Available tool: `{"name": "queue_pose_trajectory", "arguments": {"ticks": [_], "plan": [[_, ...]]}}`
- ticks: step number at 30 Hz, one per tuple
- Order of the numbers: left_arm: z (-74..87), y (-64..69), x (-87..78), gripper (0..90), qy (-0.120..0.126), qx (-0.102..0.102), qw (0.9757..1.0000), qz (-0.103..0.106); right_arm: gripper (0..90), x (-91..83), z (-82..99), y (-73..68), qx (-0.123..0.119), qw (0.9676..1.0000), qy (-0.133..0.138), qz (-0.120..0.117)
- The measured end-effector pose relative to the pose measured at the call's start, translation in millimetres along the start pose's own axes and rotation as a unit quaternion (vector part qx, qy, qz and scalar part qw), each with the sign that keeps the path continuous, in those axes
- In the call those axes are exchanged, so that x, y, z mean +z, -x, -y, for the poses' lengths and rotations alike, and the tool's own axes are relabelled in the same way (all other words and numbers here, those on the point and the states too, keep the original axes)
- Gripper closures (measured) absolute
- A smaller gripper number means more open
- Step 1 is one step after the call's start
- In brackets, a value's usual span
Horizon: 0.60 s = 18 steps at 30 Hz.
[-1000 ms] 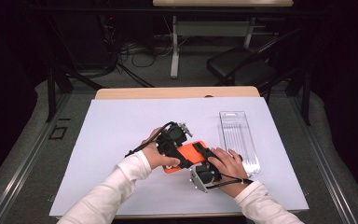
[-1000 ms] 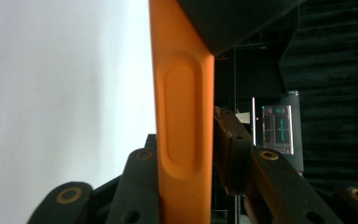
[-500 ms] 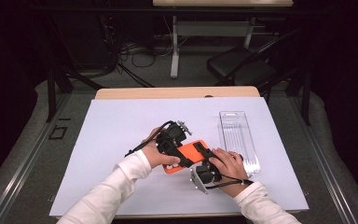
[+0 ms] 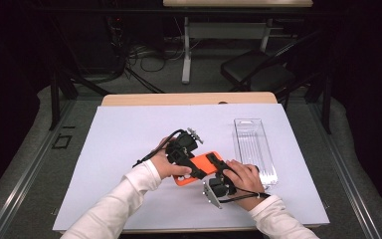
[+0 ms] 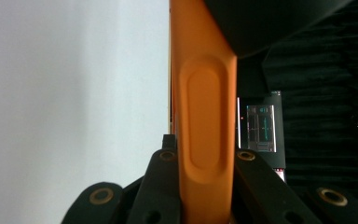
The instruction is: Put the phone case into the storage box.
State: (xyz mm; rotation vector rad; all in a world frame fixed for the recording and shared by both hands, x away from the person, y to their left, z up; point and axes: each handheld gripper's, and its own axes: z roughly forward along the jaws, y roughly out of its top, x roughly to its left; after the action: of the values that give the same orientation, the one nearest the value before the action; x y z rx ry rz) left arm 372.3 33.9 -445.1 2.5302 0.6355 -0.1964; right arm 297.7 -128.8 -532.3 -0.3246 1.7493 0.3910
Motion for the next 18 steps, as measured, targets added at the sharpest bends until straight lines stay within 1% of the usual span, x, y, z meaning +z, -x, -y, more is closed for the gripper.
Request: {"name": "queue_pose_trajectory", "arguments": {"ticks": [4,7,9,10,15,18], "plan": [[0.4,0.9,0.1,16.0,0.001,0.0,1.0,-0.002,87.8,0.0,0.5,-0.4,-0.002,1.0,0.001,0.004],[0.9,1.1,0.6,15.9,0.003,0.001,1.0,-0.005,87.9,-0.1,0.5,-1.1,0.002,1.0,0.0,0.002],[1.0,1.1,0.7,15.8,0.003,-0.001,1.0,-0.004,87.9,-0.1,0.6,-1.1,0.002,1.0,0.0,0.002],[1.5,0.4,1.3,15.7,0.002,-0.005,1.0,-0.001,87.9,-0.1,0.6,-1.1,0.003,1.0,-0.001,0.001],[1.9,1.9,2.0,15.2,0.001,-0.006,1.0,-0.008,87.9,0.2,0.1,-1.5,-0.001,1.0,0.002,0.0],[2.1,2.2,1.5,13.9,0.002,-0.007,0.9999,-0.008,87.9,0.4,0.2,-1.1,0.001,1.0,0.002,0.001]]}}
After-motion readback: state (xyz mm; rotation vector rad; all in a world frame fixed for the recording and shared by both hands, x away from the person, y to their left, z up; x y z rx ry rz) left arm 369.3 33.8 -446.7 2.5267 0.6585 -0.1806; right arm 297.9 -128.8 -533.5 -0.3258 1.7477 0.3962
